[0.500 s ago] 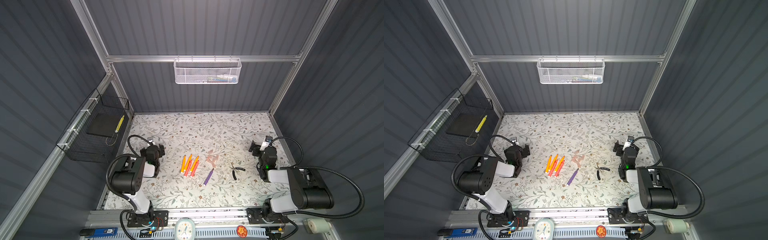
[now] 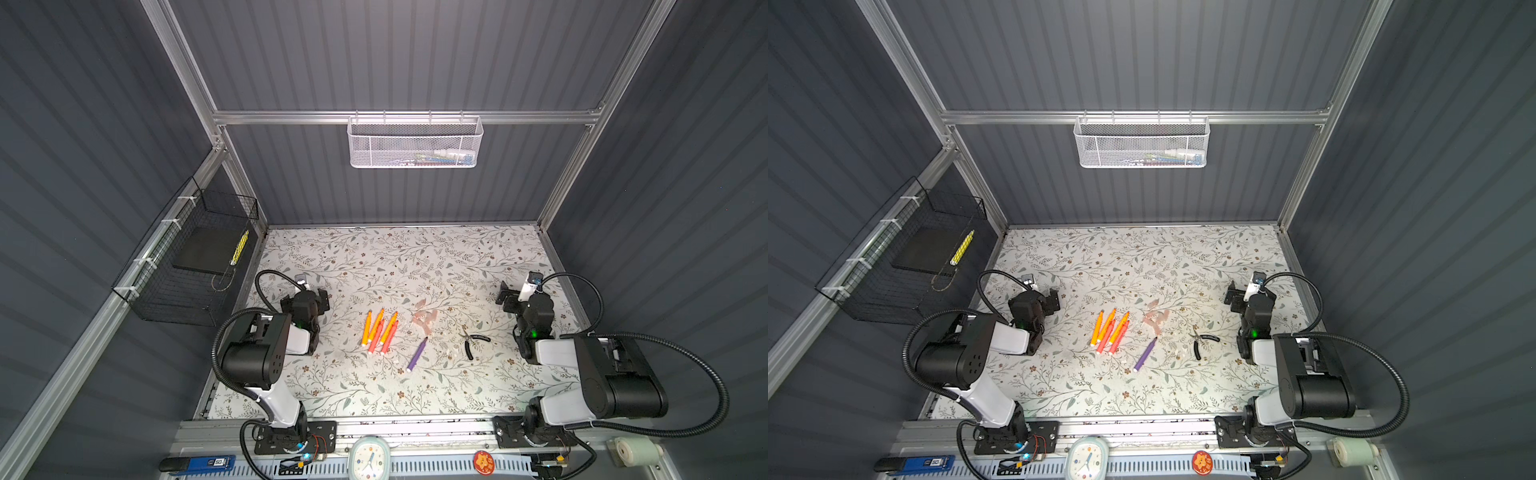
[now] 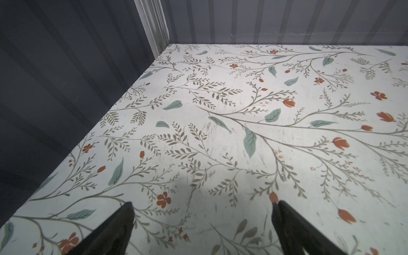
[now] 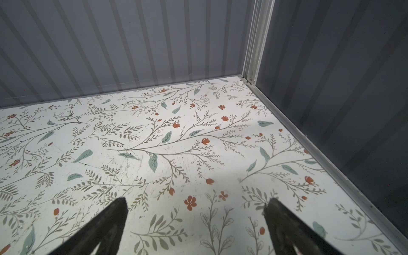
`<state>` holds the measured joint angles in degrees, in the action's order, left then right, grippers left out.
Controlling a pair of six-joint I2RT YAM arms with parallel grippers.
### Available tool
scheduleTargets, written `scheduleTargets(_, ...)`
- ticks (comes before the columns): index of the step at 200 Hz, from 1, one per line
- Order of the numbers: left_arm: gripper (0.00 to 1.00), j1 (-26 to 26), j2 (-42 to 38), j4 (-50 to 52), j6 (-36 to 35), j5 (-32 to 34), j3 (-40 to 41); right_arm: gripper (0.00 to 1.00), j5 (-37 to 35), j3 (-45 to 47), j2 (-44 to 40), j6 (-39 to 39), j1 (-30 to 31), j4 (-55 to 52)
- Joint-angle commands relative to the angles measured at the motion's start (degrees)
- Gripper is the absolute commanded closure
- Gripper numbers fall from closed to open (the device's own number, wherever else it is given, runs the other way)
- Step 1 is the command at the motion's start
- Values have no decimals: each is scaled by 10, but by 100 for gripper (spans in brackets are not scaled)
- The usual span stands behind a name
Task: Insert pens into pen caps
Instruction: Pick up the pen from the bottom-center of the table.
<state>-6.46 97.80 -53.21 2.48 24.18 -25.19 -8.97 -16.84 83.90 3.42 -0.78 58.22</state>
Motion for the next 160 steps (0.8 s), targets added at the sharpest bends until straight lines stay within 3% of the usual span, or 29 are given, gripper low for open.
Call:
scheduleTargets(1,0,-4,6,-15,-10,8,-7,1,3,-5,-2,-6,-1,3)
scheduleTargets(126,0,-4,7,-15,-10,8,-7,1,-1,-1,-4,-6,0,8)
scheduleTargets(150,0,-4,6,-19,-12,9,-5,1,-79,40,-50,-20,31,56)
scheduleTargets(160,0,-5,6,-41,-22,6,1,1,-147,49,-90,-41,65,50)
